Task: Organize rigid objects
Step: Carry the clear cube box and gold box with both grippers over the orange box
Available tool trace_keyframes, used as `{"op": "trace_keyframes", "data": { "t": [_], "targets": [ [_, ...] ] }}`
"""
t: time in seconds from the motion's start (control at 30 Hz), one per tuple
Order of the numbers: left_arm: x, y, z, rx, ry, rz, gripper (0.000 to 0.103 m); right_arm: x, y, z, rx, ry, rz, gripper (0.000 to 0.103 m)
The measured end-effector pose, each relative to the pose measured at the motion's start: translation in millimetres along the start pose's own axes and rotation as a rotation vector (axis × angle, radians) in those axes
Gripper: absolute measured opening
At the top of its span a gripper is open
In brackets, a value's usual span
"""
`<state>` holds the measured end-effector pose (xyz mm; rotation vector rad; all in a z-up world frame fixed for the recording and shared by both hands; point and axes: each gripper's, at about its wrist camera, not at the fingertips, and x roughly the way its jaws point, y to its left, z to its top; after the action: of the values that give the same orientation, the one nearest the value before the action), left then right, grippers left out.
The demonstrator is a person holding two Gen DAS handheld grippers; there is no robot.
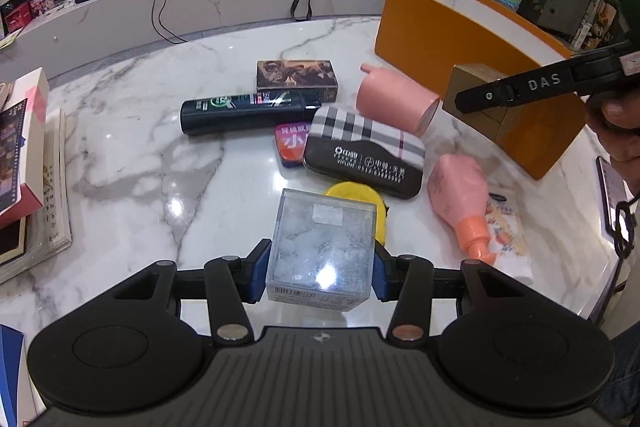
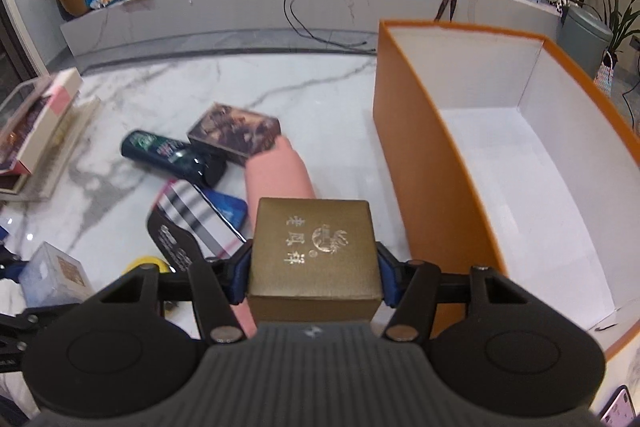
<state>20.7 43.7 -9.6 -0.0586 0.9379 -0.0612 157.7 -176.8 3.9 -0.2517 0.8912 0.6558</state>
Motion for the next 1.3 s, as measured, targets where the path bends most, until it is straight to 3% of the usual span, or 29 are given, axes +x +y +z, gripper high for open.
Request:
{"op": "trace_keyframes", "data": {
  "t": [0.33, 0.5, 0.7, 1.3],
  "targets": [
    [-17.1, -19.6, 17.9, 0.013, -0.050, 0.000, 0.056, -45.6, -4.6, 23.8, 0.023, -0.097, 0.006, 0.061],
    [-16.7, -30.0, 26.2, 0.026, -0.052, -0.007, 0.056, -68.1, -26.9, 46.2, 0.064, -0.171, -0.006, 0.061],
    [-15.5, -43.0, 42.0, 0.046, -0.049, -0.014, 0.056, -72.1, -60.6, 44.0, 0.105, -0.177, -0.033, 0.061],
    [9.2, -172.2, 137.3, 0.201, -0.120, -0.157, 0.056, -100.4, -138.3, 21.1, 0.169, -0.209, -0.109, 0.061]
  ]
}}
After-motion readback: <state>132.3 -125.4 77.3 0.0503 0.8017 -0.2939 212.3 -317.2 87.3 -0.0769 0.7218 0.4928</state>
